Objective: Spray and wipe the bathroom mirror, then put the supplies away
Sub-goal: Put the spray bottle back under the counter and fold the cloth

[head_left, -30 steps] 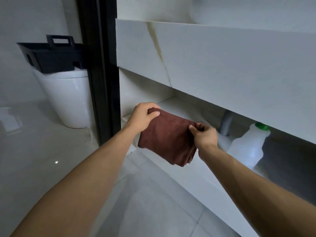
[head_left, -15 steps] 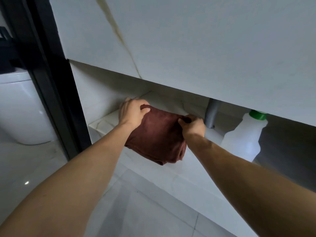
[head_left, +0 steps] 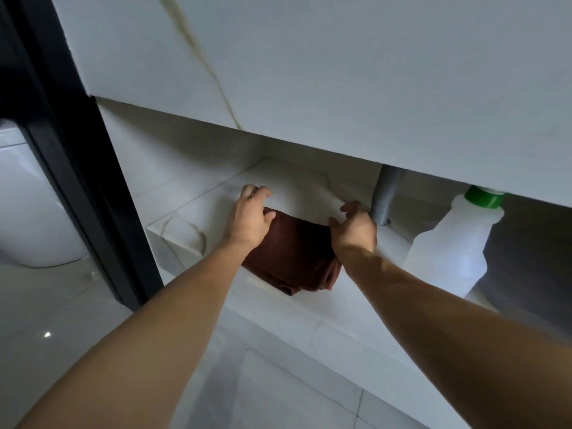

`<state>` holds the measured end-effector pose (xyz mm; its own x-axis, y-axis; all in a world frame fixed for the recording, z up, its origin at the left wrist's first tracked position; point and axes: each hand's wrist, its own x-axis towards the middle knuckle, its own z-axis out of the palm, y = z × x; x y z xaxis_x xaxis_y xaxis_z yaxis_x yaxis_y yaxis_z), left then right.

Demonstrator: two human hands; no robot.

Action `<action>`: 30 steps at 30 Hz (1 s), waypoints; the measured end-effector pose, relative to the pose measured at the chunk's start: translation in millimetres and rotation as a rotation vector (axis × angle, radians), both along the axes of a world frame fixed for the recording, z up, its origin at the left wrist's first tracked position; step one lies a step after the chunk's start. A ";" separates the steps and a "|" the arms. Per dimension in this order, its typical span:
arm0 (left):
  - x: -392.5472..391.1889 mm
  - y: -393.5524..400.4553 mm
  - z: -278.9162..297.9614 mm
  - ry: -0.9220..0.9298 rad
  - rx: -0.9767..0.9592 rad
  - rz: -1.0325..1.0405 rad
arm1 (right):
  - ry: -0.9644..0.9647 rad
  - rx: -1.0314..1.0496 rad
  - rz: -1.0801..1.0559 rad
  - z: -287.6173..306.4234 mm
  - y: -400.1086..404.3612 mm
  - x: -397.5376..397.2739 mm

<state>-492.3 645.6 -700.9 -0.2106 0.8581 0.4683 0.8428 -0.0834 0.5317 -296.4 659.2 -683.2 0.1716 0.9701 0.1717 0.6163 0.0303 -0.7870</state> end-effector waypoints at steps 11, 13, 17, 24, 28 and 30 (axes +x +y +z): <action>5.1 -4.2 -14.1 0.469 -0.590 -0.144 | -0.745 -0.130 0.400 -35.2 -22.4 -11.1; 4.8 0.3 -12.9 0.488 -0.597 -0.144 | -0.769 -0.150 0.403 -31.6 -16.9 -12.5; 3.6 8.1 -11.5 0.507 -0.604 -0.146 | -0.823 -0.167 0.387 -29.1 -13.3 -14.0; 3.4 4.7 -11.0 0.510 -0.619 -0.122 | -0.852 -0.205 0.369 -29.7 -19.3 -12.3; 3.9 0.7 -9.2 0.506 -0.629 -0.107 | -0.849 -0.211 0.371 -28.9 -20.8 -11.3; 3.7 -1.0 -8.6 0.501 -0.626 -0.107 | -0.851 -0.209 0.368 -29.0 -21.0 -10.8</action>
